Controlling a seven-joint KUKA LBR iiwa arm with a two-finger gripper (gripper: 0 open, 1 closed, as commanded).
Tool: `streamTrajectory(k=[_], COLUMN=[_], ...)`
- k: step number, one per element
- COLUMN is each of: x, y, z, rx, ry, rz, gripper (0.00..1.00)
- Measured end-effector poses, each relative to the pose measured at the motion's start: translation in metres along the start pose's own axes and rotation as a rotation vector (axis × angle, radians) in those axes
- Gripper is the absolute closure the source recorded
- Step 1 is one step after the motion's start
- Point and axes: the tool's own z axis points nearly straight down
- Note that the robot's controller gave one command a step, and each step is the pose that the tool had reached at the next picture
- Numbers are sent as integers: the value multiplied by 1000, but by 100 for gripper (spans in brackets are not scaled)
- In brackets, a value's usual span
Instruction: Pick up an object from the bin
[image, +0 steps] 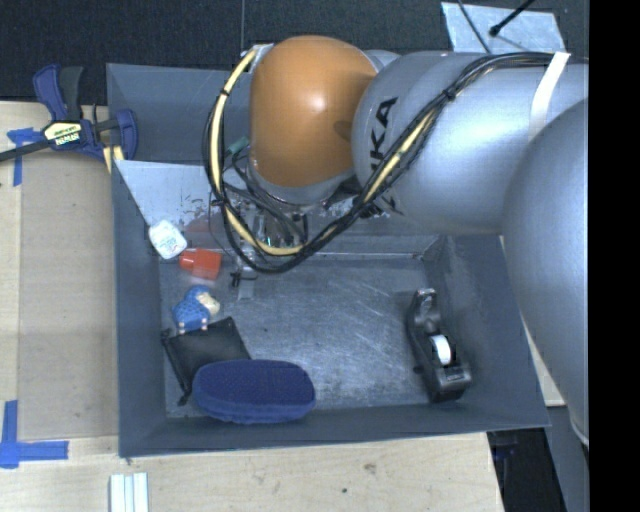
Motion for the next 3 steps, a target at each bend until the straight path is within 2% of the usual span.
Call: streamTrajectory(k=[1,2,3], x=[6,5,2], y=[-14,6,6], z=[69,142,138], rx=[1,0,1], ry=[-2,-2,-11], rz=[-351,-775,-771], gripper=[0,0,100])
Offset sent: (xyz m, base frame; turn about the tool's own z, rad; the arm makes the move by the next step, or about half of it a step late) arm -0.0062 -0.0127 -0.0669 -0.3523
